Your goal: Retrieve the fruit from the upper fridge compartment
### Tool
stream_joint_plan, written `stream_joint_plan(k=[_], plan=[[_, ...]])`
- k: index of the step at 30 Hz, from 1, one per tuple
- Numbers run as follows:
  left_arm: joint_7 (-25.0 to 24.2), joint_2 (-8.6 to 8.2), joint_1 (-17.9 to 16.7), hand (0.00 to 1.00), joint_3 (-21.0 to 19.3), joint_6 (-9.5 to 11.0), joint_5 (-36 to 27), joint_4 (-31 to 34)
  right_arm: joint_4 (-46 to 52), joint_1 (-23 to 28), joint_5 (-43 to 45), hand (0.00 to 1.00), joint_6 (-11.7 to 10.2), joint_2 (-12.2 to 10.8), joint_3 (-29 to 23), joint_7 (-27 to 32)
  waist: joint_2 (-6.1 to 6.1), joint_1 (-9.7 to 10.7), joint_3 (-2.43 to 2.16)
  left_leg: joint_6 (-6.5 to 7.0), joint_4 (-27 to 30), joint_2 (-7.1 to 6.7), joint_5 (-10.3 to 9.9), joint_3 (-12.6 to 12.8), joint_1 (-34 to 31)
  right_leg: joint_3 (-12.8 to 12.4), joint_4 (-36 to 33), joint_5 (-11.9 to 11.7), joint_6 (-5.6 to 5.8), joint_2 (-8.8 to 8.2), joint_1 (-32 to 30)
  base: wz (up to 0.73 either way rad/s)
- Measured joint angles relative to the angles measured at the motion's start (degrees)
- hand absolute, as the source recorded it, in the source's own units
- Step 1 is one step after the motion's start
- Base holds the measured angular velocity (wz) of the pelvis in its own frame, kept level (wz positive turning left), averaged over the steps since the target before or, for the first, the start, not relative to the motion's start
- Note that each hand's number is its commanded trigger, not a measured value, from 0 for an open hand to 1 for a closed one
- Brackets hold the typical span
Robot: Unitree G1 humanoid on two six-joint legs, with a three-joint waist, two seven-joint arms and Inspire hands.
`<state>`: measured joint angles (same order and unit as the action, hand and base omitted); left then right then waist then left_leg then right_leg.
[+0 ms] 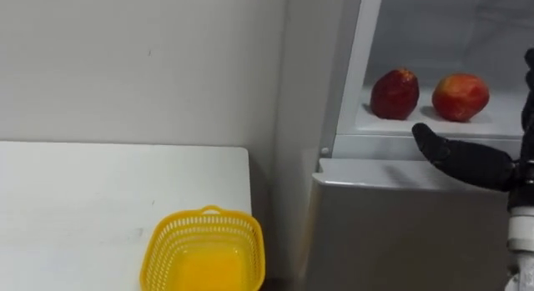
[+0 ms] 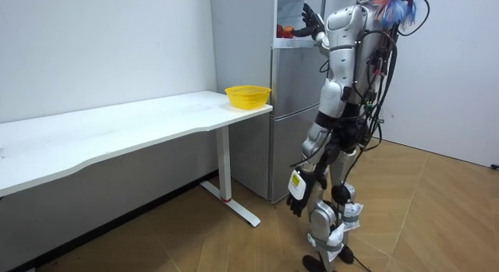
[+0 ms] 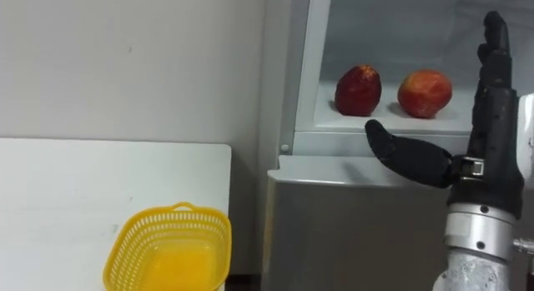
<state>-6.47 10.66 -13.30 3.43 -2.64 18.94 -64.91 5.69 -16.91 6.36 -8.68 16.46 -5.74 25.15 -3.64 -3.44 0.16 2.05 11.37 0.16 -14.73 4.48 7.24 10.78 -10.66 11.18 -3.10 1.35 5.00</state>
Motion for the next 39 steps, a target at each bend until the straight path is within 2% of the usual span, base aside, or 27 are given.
stream_joint_plan(k=[5, 9, 15, 20, 24, 29, 34, 36, 39], plan=[[-0.5, 0.01, -0.1, 0.00, -0.6, 0.0, 1.4, 0.0, -1.7, -2.4, -0.9, 0.00, 0.0, 1.3, 0.0, -0.8, -0.61, -0.1, -0.07, 0.01, 0.0, -0.03, 0.1, -0.2, 0.0, 0.1, 0.0, 0.0, 0.02, -0.09, 0.0, 0.02], [-0.5, 0.31, -0.2, 0.00, -1.0, -0.4, 2.0, 0.0, -5.5, -4.7, -2.4, 0.00, 0.5, 3.8, 0.0, -1.0, -1.36, -0.3, -0.38, 0.00, 0.0, -0.06, 0.1, -0.6, 0.0, 0.5, 0.0, 0.0, 0.02, -0.11, 0.2, 0.04], [-2.0, 0.89, 0.3, 0.00, -1.0, -1.1, 2.0, 0.6, -10.4, -7.4, -1.8, 0.00, 2.9, 4.0, 0.0, -2.6, -2.16, -0.6, -0.02, -0.01, 0.3, -0.08, 0.1, -1.2, 0.0, 0.9, 0.0, 0.0, 0.01, -0.15, 0.7, 0.03], [-2.9, 1.31, 0.4, 0.00, -1.2, -1.1, 2.0, 0.9, -11.1, -8.9, -1.8, 0.00, 3.3, 4.1, 0.0, -3.0, -2.46, -1.3, -0.09, -0.01, 0.5, -0.10, 0.1, -1.5, -0.1, 1.1, 0.0, 0.0, 0.00, -0.19, 0.8, 0.02], [-3.2, 1.41, -0.1, 0.00, -3.2, -1.2, 2.0, 2.1, -12.6, -12.6, -1.6, 0.00, 3.9, 4.1, 0.0, -4.1, -2.46, -1.3, -0.11, -0.01, 0.9, -0.15, 0.1, -1.8, -0.1, 1.9, 0.0, 0.0, 0.00, -0.31, 1.0, 0.05], [-3.1, 1.63, -0.2, 0.00, -3.3, -1.2, 2.0, 3.3, -17.3, -16.8, -1.9, 0.00, 3.9, 5.3, 0.1, -7.0, -2.03, -1.5, 0.09, -0.01, 1.3, -0.15, 0.1, -2.1, -0.1, 2.0, -0.1, 0.0, -0.06, -0.33, 1.3, 0.04], [-3.0, 1.73, -0.1, 0.00, -3.3, -1.2, 2.0, 3.4, -19.9, -16.9, -2.1, 0.00, 3.8, 6.7, 0.1, -9.3, -1.89, -1.5, 0.01, -0.01, 1.5, -0.12, 0.1, -2.3, -0.5, 2.1, -0.5, -0.1, -0.10, -0.33, 1.4, 0.02], [-3.0, 1.90, 0.3, 0.00, -3.3, -1.2, 2.0, 3.5, -21.5, -16.9, -2.1, 0.00, 3.9, 8.2, 0.1, -9.6, -1.80, -1.6, -0.04, -0.02, 1.8, -0.18, 0.1, -2.7, -0.8, 2.3, -0.8, -0.1, -0.10, -0.41, 1.2, 0.06], [-3.0, 2.19, 0.3, 0.00, -3.3, -1.1, 2.0, 3.7, -21.7, -17.3, -2.1, 0.00, 3.9, 8.8, 0.1, -9.6, -1.42, -1.6, -0.20, -0.12, 1.9, -0.17, 0.1, -2.7, -1.3, 2.3, -1.0, -0.1, -0.11, -0.39, 0.7, 0.00]])
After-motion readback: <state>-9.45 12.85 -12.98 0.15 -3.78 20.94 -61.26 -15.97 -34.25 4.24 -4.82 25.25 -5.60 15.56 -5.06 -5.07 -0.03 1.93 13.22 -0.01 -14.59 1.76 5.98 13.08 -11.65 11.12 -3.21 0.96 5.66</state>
